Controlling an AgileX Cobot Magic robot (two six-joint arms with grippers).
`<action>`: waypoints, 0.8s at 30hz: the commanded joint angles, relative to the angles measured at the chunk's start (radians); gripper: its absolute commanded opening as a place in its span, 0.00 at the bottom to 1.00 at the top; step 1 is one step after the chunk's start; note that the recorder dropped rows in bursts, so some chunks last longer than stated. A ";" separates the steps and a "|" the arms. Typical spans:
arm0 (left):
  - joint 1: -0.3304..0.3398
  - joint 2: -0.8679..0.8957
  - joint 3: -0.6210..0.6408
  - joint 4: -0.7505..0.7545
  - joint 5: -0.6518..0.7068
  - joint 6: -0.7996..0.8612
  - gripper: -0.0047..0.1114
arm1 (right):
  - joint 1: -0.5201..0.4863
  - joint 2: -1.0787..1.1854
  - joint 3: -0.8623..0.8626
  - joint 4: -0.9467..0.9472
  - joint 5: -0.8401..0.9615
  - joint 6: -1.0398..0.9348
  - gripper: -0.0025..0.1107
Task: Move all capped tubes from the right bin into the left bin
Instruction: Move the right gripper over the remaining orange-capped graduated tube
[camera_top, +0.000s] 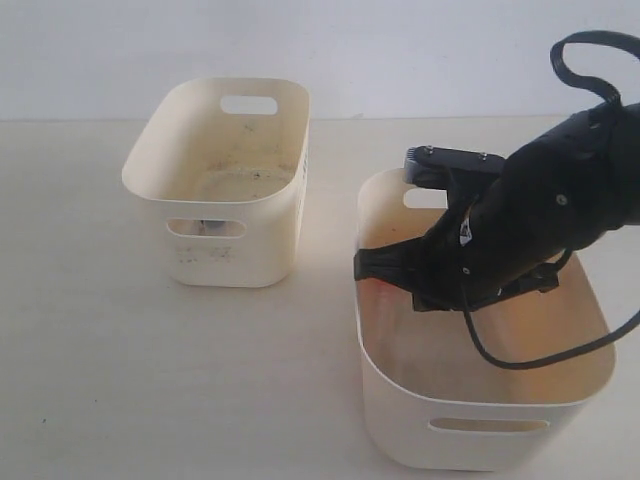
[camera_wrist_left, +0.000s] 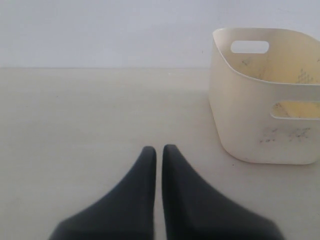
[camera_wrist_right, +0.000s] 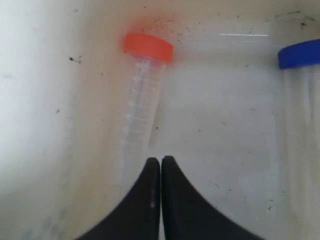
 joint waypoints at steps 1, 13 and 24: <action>-0.002 -0.004 0.003 -0.009 0.004 -0.002 0.08 | -0.005 0.007 0.003 -0.005 -0.027 -0.019 0.02; -0.002 -0.004 0.003 -0.009 0.004 -0.002 0.08 | -0.005 0.068 0.003 0.082 -0.084 -0.041 0.02; -0.002 -0.004 0.003 -0.009 0.004 -0.002 0.08 | -0.005 0.043 0.003 0.082 -0.101 -0.012 0.26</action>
